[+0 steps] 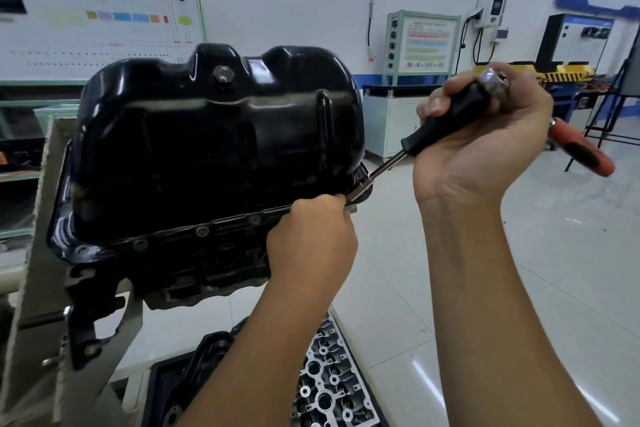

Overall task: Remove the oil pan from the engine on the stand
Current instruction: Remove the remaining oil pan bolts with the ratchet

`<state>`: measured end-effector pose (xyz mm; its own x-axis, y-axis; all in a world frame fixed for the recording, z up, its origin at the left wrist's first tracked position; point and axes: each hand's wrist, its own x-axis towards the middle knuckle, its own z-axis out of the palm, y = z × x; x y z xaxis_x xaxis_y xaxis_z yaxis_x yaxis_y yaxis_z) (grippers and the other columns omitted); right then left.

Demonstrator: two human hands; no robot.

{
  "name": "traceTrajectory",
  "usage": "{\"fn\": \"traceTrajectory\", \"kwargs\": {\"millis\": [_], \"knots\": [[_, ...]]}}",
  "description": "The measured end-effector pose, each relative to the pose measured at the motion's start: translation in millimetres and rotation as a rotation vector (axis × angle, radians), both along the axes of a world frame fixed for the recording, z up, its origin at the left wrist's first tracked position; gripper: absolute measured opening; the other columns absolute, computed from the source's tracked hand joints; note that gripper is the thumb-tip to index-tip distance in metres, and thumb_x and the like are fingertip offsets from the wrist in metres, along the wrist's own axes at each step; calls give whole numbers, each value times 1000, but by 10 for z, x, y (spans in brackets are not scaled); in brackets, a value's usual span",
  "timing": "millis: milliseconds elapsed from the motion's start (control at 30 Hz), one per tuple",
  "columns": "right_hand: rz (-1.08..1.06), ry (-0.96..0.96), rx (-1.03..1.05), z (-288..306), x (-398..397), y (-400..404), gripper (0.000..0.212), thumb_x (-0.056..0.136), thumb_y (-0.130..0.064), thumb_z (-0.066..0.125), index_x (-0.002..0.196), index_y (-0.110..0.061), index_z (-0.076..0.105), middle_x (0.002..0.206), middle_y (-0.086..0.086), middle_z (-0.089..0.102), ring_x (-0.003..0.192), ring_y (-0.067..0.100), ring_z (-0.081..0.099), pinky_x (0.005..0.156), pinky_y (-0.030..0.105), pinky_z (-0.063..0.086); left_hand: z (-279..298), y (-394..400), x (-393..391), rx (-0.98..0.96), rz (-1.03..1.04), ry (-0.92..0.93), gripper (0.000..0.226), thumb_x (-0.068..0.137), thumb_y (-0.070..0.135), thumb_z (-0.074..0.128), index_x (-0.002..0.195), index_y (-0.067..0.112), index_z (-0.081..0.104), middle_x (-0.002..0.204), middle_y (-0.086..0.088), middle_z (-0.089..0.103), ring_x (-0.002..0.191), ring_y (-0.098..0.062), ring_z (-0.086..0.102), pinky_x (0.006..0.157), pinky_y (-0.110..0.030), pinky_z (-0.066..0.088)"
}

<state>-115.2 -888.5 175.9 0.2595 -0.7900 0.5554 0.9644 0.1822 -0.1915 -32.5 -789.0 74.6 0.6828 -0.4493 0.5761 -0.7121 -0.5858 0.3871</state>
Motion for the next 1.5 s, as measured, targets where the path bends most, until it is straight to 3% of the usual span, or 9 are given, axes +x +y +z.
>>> {"fn": "traceTrajectory", "kwargs": {"millis": [200, 433, 600, 800, 1033, 1133, 1267, 1400, 1500], "knots": [[-29, -11, 27, -21, 59, -3, 21, 76, -27, 54, 85, -10, 48, 67, 16, 51, 56, 23, 40, 57, 32, 33, -197, 62, -100, -138, -65, 128, 47, 100, 36, 50, 145, 48, 48, 79, 3, 67, 75, -29, 67, 67, -39, 58], [-2, 47, 7, -36, 109, 50, 17, 79, -24, 52, 84, -9, 46, 62, 16, 54, 51, 24, 42, 55, 30, 36, -266, -4, 68, -391, -155, 317, 45, 92, 32, 59, 137, 39, 62, 49, 10, 47, 55, -15, 50, 57, -28, 46], [-5, 72, -40, -30, 106, 60, 10, 84, -17, 51, 83, -7, 47, 63, 17, 55, 50, 24, 42, 55, 30, 36, -307, -42, 163, -421, -235, 359, 43, 91, 33, 64, 134, 38, 65, 63, 9, 53, 47, -7, 47, 55, -22, 35], [2, 75, -146, -49, 125, 84, 11, 100, -13, 47, 90, -7, 49, 67, 14, 62, 54, 25, 53, 56, 33, 43, -312, -57, 184, -454, -266, 378, 43, 87, 34, 62, 130, 36, 67, 47, 22, 49, 44, -7, 45, 55, -21, 35], [-50, 102, -234, -91, 126, 171, 9, 95, -8, 61, 98, -9, 52, 95, 22, 62, 73, 28, 61, 71, 35, 51, -209, -67, 136, -452, -276, 346, 35, 84, 34, 56, 107, 59, 54, 45, 13, 48, 42, -13, 40, 45, -28, 40], [-25, 113, -246, -111, 122, 194, 19, 90, -4, 66, 100, -9, 51, 101, 24, 60, 73, 28, 62, 70, 33, 53, -148, -64, 88, -421, -227, 320, 23, 85, 36, 54, 101, 49, 61, 48, 11, 54, 46, -14, 48, 51, -36, 52], [21, 128, -257, -124, 135, 238, 15, 91, -6, 64, 100, -8, 53, 99, 23, 62, 75, 28, 62, 70, 34, 54, -68, -78, 6, -263, -108, 238, 18, 94, 39, 54, 92, 28, 67, 73, 7, 70, 67, -22, 66, 63, -39, 59], [53, 130, -291, -133, 136, 232, 5, 95, -11, 62, 90, -13, 61, 93, 23, 65, 72, 29, 62, 72, 39, 49, 11, -126, 6, -186, -17, 102, 22, 97, 33, 58, 81, 19, 61, 73, -2, 63, 66, -31, 61, 62, -39, 56], [73, 200, -312, -145, 131, 191, 15, 98, -22, 56, 90, -12, 65, 86, 17, 70, 68, 29, 60, 70, 39, 42, 30, -155, 20, -180, 5, 75, 25, 99, 28, 60, 78, 16, 55, 69, -3, 54, 64, -31, 57, 58, -38, 50]]}}
